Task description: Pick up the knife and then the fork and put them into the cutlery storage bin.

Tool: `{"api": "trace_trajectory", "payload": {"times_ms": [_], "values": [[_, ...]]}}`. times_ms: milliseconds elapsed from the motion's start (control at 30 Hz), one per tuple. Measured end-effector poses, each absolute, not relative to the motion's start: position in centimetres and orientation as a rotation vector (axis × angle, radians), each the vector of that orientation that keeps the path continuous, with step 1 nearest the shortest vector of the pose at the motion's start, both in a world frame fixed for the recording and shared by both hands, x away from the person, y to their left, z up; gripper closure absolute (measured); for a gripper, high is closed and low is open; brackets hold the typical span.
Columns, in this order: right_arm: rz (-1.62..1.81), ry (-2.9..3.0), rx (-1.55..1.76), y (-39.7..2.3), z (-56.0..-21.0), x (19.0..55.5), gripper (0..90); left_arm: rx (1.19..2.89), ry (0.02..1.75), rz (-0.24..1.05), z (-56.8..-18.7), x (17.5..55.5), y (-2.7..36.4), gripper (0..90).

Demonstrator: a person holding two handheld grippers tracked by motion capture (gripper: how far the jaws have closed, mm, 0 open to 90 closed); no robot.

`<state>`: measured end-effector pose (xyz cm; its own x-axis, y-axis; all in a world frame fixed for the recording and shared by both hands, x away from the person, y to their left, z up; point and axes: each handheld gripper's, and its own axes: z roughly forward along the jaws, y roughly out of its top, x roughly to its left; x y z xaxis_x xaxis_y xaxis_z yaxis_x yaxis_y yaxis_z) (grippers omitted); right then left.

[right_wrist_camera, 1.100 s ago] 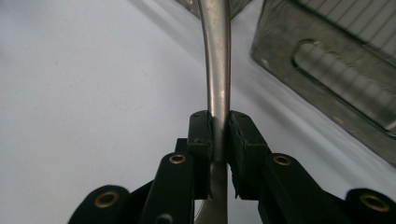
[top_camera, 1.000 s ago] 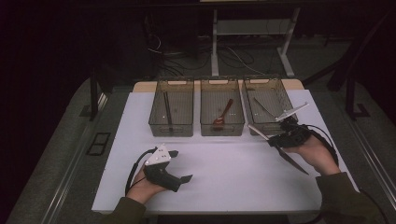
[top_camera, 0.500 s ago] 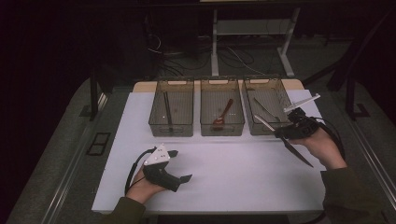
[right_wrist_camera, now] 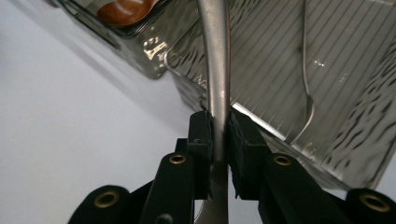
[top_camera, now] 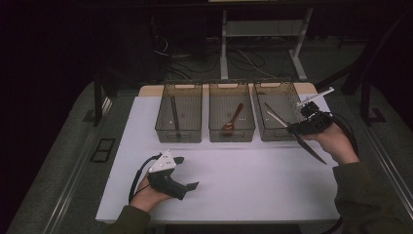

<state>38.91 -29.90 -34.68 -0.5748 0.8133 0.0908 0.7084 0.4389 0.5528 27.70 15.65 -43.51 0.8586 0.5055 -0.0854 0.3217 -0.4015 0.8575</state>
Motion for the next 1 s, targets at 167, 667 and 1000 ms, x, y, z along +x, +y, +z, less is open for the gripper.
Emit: {"api": "trace_trajectory", "payload": {"times_ms": [167,667,1000], "values": [[0.805,2.489,1.342,-29.9,-34.3,40.0,78.5,2.021,0.607,0.229,-43.5,27.7,15.6,0.0],[0.759,2.457,1.358,-29.7,-32.5,43.7,78.5,2.020,0.603,0.227,-43.4,27.7,15.6,0.0],[0.740,2.429,1.380,-29.1,-32.3,46.7,78.5,2.017,0.601,0.223,-43.4,27.6,15.6,0.0]]}}
